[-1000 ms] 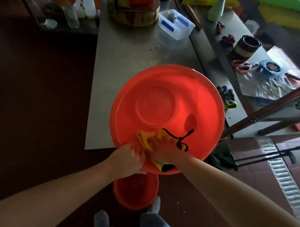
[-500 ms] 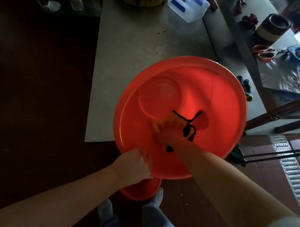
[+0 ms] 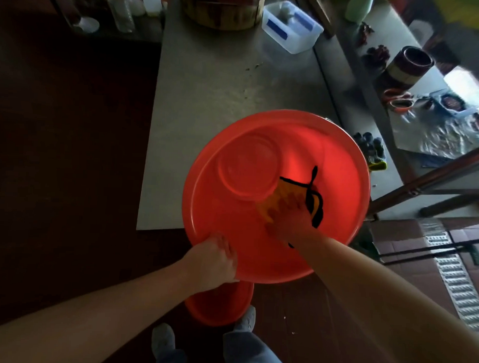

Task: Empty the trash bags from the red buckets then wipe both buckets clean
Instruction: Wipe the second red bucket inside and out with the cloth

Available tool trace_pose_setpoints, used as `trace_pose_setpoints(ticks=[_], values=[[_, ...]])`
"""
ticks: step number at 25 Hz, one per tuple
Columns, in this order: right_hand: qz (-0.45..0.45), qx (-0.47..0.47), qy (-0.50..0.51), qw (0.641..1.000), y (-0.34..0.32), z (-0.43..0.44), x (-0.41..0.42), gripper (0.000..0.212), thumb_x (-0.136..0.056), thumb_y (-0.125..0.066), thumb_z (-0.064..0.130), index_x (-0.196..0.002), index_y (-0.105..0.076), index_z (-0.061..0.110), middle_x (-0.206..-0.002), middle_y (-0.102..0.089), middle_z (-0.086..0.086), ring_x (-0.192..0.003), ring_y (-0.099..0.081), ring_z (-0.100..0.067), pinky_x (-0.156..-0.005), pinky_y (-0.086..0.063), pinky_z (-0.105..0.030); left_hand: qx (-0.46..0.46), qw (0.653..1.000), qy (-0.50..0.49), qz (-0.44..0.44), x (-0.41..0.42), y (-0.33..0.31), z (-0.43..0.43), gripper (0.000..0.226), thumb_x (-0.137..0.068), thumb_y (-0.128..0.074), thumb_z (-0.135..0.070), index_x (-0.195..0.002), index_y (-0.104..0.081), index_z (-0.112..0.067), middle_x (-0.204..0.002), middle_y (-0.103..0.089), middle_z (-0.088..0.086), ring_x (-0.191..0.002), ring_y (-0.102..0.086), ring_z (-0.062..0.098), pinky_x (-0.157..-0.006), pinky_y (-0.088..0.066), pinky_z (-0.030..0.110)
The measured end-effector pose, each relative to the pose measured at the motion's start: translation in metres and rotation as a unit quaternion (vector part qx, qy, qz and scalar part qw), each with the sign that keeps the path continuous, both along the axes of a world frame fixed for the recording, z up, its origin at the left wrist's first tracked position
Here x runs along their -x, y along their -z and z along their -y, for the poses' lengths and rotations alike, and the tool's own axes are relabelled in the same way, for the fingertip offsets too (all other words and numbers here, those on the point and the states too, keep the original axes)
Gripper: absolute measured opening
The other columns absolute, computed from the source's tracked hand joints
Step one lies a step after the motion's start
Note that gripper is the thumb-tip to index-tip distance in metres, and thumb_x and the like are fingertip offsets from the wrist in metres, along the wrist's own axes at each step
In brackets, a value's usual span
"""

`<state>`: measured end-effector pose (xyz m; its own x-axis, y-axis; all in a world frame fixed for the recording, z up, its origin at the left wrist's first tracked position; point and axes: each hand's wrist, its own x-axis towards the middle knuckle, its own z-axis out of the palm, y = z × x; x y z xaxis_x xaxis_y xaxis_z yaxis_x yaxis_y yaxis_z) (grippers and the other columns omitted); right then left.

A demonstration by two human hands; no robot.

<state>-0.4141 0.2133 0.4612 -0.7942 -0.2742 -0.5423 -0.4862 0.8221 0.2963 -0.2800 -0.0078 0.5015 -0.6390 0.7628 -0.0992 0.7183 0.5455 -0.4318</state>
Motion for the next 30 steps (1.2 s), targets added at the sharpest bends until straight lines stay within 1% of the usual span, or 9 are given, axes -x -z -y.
trace_pose_setpoints(ticks=[4,6,10,12,15,19,22,25,30], values=[[0.162,0.098,0.131,0.973,-0.003,0.05,-0.041,0.064,-0.101,-0.019,0.062,-0.159,0.002,0.044,-0.169,0.0,-0.003,-0.154,0.003,-0.039,-0.118,0.0,-0.061,0.013,1.0,0.013,0.016,0.005,-0.008,0.0,0.06,-0.085,-0.052,-0.076,-0.063,-0.066,-0.021,-0.058,-0.06,-0.003,-0.052,-0.056,0.016,-0.057,-0.049,0.027],[0.189,0.149,0.151,0.959,-0.009,0.061,-0.055,0.064,-0.102,-0.017,0.064,-0.159,0.003,0.042,-0.17,0.002,0.001,-0.154,0.002,-0.036,-0.119,-0.002,-0.058,0.014,1.0,0.003,0.021,0.005,-0.011,0.003,0.06,-0.079,-0.058,-0.078,-0.06,-0.067,-0.022,-0.058,-0.061,-0.003,-0.052,-0.057,0.016,-0.056,-0.048,0.025],[0.078,0.087,0.024,0.993,-0.028,0.023,-0.064,0.062,-0.102,-0.019,0.061,-0.159,-0.012,0.04,-0.169,-0.011,-0.002,-0.154,-0.008,-0.032,-0.12,-0.008,-0.051,0.024,0.999,0.002,0.038,0.004,-0.016,0.006,0.061,-0.079,-0.055,-0.079,-0.063,-0.07,-0.023,-0.06,-0.064,-0.004,-0.055,-0.061,0.016,-0.058,-0.051,0.026],[0.02,0.019,0.031,0.999,-0.041,-0.004,-0.057,0.06,-0.101,-0.021,0.06,-0.157,-0.023,0.039,-0.168,-0.013,-0.003,-0.154,-0.005,-0.031,-0.122,-0.004,-0.051,0.038,0.999,0.001,0.036,0.001,-0.022,0.004,0.061,-0.08,-0.053,-0.08,-0.065,-0.07,-0.023,-0.06,-0.064,-0.005,-0.055,-0.061,0.015,-0.058,-0.051,0.026],[0.009,-0.043,0.067,0.997,-0.049,-0.016,-0.063,0.06,-0.102,-0.023,0.056,-0.158,-0.02,0.037,-0.169,-0.006,-0.003,-0.155,0.003,-0.032,-0.122,0.006,-0.053,0.057,0.997,0.002,0.052,-0.003,-0.035,-0.004,0.058,-0.086,-0.049,-0.076,-0.072,-0.069,-0.023,-0.066,-0.065,-0.007,-0.06,-0.062,0.015,-0.06,-0.046,0.025],[0.089,0.056,0.142,0.984,-0.044,0.025,-0.104,0.062,-0.101,-0.019,0.058,-0.16,-0.01,0.037,-0.169,-0.006,-0.001,-0.154,-0.001,-0.034,-0.121,0.0,-0.057,0.072,0.99,0.0,0.118,-0.005,-0.03,-0.009,0.055,-0.102,-0.038,-0.057,-0.1,-0.067,-0.011,-0.094,-0.069,0.005,-0.087,-0.065,0.025,-0.078,-0.048,0.036],[0.128,0.109,0.13,0.977,-0.043,0.04,-0.129,0.063,-0.102,-0.013,0.059,-0.16,-0.002,0.038,-0.169,-0.005,-0.001,-0.154,-0.004,-0.035,-0.119,-0.006,-0.058,0.1,0.992,0.015,0.073,-0.009,-0.035,-0.001,0.056,-0.096,-0.041,-0.064,-0.093,-0.07,-0.016,-0.088,-0.07,0.002,-0.081,-0.066,0.023,-0.074,-0.05,0.032],[0.092,0.1,0.086,0.987,-0.056,0.018,-0.133,0.063,-0.101,-0.011,0.063,-0.159,-0.003,0.041,-0.169,-0.007,-0.001,-0.154,-0.006,-0.03,-0.12,-0.007,-0.051,0.088,0.995,-0.001,0.057,-0.011,-0.037,0.004,0.057,-0.094,-0.041,-0.068,-0.089,-0.07,-0.019,-0.084,-0.07,-0.001,-0.075,-0.066,0.02,-0.07,-0.051,0.03],[0.048,0.051,0.092,0.993,-0.071,-0.007,-0.124,0.064,-0.098,-0.01,0.068,-0.157,-0.012,0.046,-0.169,-0.007,0.001,-0.155,0.0,-0.028,-0.122,0.002,-0.049,0.029,0.997,-0.019,0.066,-0.006,-0.03,0.003,0.057,-0.099,-0.035,-0.062,-0.098,-0.067,-0.013,-0.095,-0.071,0.005,-0.087,-0.067,0.025,-0.076,-0.046,0.034]])
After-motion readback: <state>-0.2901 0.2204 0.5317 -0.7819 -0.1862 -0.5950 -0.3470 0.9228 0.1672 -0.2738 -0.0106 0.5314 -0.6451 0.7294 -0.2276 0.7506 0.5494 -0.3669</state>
